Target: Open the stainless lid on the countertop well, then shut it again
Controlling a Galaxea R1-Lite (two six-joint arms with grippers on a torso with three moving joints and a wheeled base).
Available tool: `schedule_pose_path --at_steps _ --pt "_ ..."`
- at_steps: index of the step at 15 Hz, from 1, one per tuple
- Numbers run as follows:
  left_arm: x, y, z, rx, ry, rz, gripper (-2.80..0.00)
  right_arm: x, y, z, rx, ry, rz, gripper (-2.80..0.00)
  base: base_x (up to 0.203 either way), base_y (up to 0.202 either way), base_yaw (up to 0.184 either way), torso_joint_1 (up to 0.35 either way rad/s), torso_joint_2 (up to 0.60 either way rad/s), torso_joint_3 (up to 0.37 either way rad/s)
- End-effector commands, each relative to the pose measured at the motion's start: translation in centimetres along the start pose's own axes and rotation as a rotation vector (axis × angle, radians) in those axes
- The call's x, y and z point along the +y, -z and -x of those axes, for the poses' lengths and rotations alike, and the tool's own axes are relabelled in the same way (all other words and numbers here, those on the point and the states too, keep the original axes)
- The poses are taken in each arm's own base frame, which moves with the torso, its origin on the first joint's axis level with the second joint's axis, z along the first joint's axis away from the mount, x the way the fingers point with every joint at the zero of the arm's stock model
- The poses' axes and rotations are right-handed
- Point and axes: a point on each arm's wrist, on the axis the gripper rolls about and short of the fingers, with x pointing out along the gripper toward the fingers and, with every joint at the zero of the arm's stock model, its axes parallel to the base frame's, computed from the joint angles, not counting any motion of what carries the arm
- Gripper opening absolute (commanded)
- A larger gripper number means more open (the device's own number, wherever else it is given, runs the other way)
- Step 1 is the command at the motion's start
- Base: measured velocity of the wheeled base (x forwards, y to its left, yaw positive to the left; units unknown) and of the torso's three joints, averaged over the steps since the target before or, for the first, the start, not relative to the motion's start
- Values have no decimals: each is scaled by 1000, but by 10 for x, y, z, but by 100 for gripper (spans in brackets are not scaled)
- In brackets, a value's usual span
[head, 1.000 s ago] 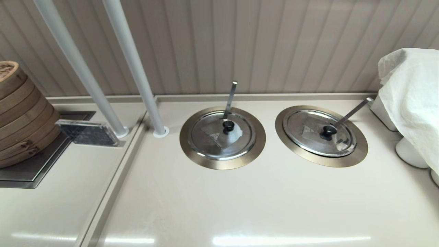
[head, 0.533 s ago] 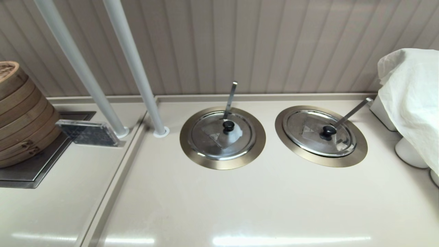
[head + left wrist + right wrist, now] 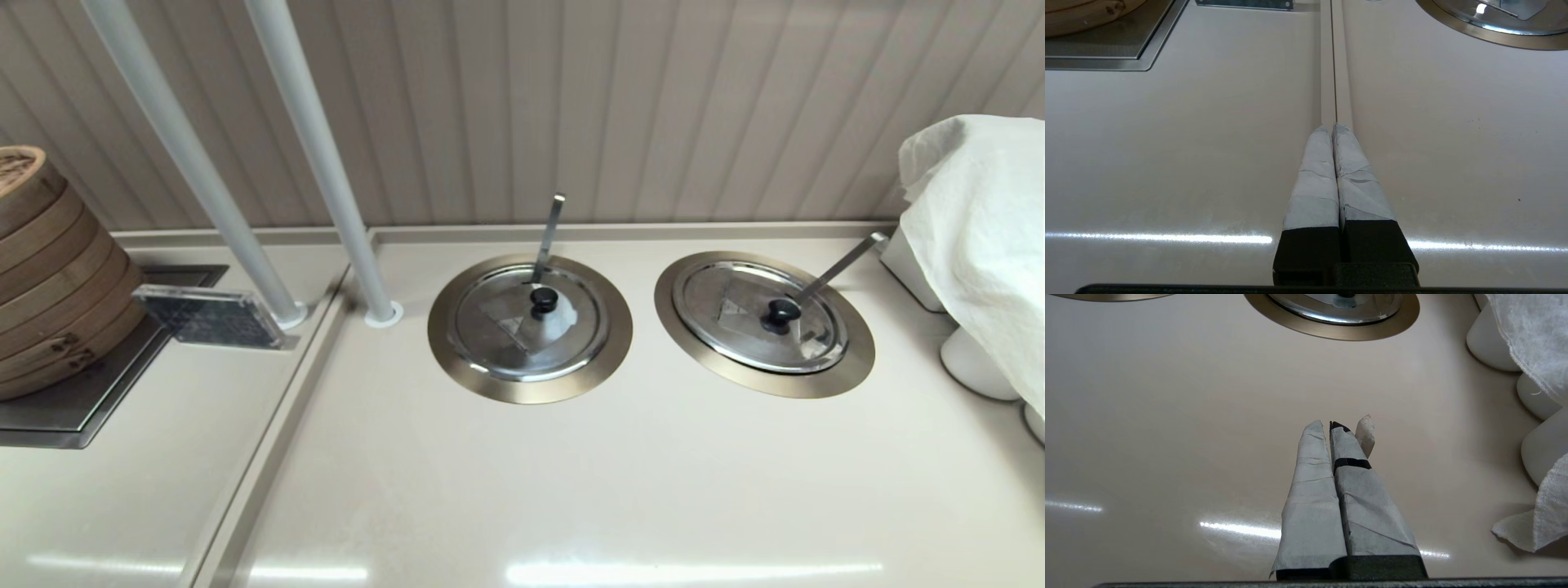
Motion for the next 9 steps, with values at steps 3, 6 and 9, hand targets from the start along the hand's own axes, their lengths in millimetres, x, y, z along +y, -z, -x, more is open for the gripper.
schedule_pose_path --at_steps 3,6,9 --pt "0 0 0 1 -1 1 -280 0 1 0 6 -2 13 -280 0 0 0 0 0 0" --pt "0 0 0 1 -1 1 -280 0 1 0 6 -2 13 -280 0 0 0 0 0 0" --pt "0 0 0 0 -1 1 -280 0 1 0 6 -2 13 -280 0 0 0 0 0 0"
